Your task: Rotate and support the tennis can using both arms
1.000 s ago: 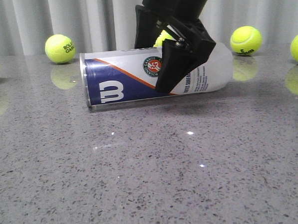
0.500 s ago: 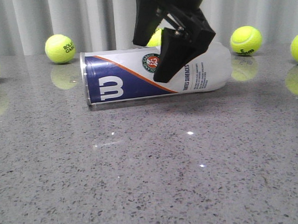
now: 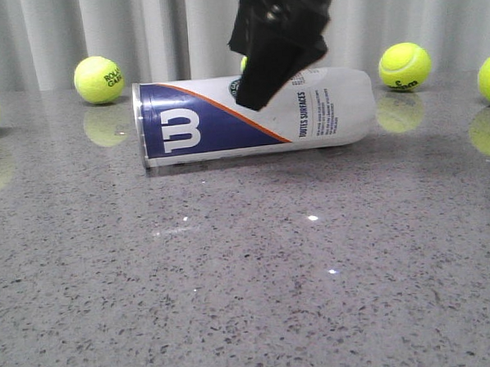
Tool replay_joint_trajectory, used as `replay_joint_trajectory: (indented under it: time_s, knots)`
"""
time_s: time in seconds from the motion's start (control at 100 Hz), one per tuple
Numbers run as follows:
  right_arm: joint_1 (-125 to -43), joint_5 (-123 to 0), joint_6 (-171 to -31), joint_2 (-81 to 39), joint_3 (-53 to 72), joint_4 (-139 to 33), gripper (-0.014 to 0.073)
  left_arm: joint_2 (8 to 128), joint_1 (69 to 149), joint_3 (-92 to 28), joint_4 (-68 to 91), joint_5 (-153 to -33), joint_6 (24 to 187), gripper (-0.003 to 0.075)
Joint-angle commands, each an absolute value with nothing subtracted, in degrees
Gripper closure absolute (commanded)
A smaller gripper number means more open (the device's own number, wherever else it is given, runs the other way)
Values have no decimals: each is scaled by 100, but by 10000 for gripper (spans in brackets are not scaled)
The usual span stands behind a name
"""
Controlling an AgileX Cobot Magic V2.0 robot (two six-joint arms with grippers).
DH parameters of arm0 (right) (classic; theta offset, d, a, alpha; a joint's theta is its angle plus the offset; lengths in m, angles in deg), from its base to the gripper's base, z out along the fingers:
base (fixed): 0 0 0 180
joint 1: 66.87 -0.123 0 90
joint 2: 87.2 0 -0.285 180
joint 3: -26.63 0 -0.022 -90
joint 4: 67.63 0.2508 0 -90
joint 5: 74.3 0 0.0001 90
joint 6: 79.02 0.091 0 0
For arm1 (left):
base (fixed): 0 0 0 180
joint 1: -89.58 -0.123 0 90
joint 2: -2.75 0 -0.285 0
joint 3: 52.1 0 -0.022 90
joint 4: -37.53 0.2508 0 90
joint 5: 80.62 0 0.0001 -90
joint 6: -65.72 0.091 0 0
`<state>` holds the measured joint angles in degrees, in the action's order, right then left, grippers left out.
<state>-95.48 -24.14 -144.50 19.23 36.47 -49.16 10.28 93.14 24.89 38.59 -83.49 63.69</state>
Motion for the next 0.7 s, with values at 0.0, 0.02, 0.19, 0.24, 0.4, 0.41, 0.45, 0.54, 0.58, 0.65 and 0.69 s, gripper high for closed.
replay_joint_trajectory:
  time_s: [0.0, 0.02, 0.19, 0.24, 0.4, 0.41, 0.45, 0.54, 0.58, 0.65, 0.69]
  knots:
    - [-9498, -2727, -13553, 1503, 3846, -4921, -53, 807, 9295, 2760, 3862, -7921, 6330, 741]
    - [-9488, -2749, -13374, 1465, 3846, -4968, -53, 807, 9295, 2760, 3862, -7921, 6330, 741]
    - [-9162, -2850, -12038, 1149, 3846, -5176, -53, 807, 9295, 2760, 3862, -7921, 6330, 741]
    - [-9016, -2850, -11691, 1051, 3846, -5176, -53, 807, 9295, 2760, 3862, -7921, 6330, 741]
    - [-8365, -2919, -11064, 660, 3756, -5176, -53, 807, 9295, 2760, 3862, -7921, 6330, 741]
    - [-8308, -2929, -11042, 641, 3746, -5176, -53, 807, 9295, 2760, 3862, -7921, 6330, 741]
    - [-8169, -3006, -10960, 516, 3660, -5176, -53, 807, 9295, 2760, 3862, -7921, 6330, 741]
    - [-7777, -3234, -10802, 148, 3335, -5176, -53, 807, 9295, 2760, 3862, -7921, 6330, 741]
    - [-7642, -3329, -10740, -7, 3168, -5176, -53, 807, 9295, 2760, 3862, -7921, 6330, 741]
    - [-7362, -3535, -10650, -352, 2775, -5176, -52, 807, 9295, 2760, 3862, -7921, 6330, 741]
    - [-7202, -3673, -10592, -546, 2516, -5176, -52, 807, 9295, 2760, 3862, -7921, 6330, 741]
